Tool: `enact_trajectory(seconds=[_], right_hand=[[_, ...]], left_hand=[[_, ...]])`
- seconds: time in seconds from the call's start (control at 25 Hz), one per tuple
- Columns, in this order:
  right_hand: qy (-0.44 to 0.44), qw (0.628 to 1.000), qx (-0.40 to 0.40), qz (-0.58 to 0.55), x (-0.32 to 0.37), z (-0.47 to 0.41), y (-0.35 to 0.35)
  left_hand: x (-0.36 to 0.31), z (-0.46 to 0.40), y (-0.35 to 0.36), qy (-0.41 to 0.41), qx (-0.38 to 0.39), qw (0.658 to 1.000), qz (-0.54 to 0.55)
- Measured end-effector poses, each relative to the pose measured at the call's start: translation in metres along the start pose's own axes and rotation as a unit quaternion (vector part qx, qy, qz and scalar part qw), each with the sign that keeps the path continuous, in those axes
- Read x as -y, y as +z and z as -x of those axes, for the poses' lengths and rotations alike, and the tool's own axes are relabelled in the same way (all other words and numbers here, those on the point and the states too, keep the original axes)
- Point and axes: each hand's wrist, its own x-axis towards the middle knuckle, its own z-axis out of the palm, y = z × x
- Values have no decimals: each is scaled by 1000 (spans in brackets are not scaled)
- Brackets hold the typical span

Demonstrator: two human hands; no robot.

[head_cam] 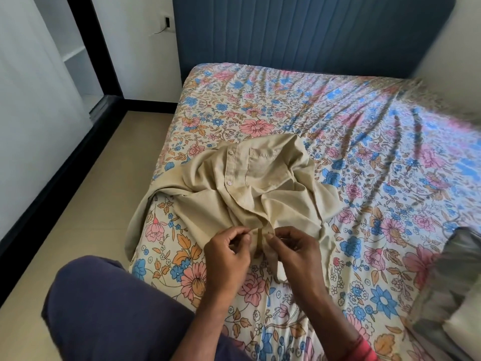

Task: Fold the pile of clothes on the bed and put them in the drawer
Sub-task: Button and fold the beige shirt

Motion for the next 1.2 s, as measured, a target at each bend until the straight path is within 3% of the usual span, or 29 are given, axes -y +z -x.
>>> enact_trajectory(seconds=[0.24, 0.44, 0.72, 1.0, 1.2], right_hand=[[-106, 980, -57, 157, 3, 13, 17], [-107, 985, -41, 128, 2, 13, 18], [-130, 983, -13, 130, -2, 14, 15], [-122, 986, 45, 108, 2, 6, 4], [-175, 965, 77, 177, -6, 3, 1]], left_hand=[[-8, 6, 3, 75, 2, 997, -11], [-10, 5, 0, 8, 26, 999, 43], [-9, 6, 0, -25, 32, 997, 59], [-10, -1, -7, -128, 110, 970, 176], [-5, 0, -9, -84, 127, 984, 97]])
